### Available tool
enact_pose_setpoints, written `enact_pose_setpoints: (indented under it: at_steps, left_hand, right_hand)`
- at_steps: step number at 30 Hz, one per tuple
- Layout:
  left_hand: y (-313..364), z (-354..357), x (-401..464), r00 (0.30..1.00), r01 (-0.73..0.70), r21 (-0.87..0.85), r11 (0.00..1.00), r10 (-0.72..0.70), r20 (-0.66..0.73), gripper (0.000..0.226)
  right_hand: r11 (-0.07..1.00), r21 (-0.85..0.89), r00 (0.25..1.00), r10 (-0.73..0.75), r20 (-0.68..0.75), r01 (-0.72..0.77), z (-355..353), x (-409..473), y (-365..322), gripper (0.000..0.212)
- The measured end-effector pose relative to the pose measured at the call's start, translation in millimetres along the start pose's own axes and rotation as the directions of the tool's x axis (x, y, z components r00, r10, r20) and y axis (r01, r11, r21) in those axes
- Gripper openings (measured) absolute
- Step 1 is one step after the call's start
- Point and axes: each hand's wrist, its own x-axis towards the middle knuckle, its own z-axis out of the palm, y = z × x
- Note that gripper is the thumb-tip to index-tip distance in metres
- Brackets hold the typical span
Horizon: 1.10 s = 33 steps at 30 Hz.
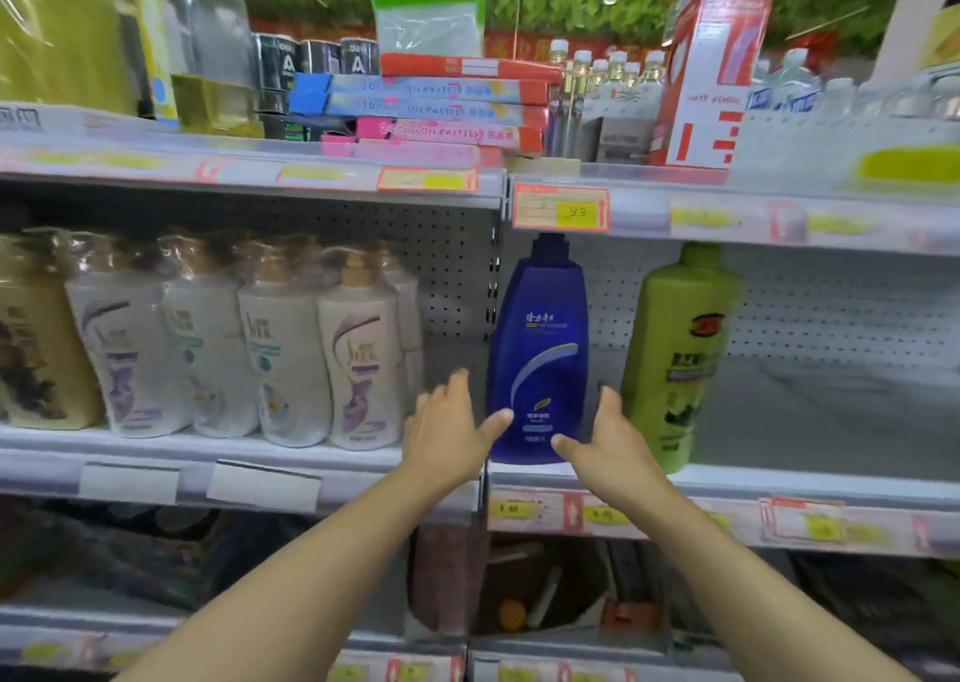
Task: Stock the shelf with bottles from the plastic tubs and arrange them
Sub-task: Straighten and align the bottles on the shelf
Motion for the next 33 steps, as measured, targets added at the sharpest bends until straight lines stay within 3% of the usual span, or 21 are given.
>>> enact_pose_setpoints:
  at_steps: [2,6,22,27,33]
  left_hand:
    - [11,6,9,1.000,0.023,-0.073,0.997,-0.022,0.011,0.060]
    - [27,9,18,0.997,0.073,-0.155,0.985,-0.078,-0.025,0.043]
    - [-11,-25,5,0.970,0.138,-0.040,0.990,-0.144,-0.195,0.052]
    - [-20,-27,2,0.967,0.163,0.116,0.980,-0.136,-0.216,0.056]
    - [-25,-26,1,0.969,0.145,0.094,0.985,-0.122,-0.217,0.051]
  right_hand:
    - [1.000,0.015,0.998,0.003,0.061,-0.004,1,7,7,0.050]
    - [0.997,0.020,0.993,-0.072,0.094,0.070,3,17,14,0.051]
    - [0.984,0.095,0.940,-0.173,0.293,0.151,37,18,-14,0.060]
    - [0.988,0.092,0.961,-0.144,0.235,0.126,39,21,-17,0.048]
    - [0.988,-0.001,0.965,-0.152,0.214,0.156,55,21,-15,0.053]
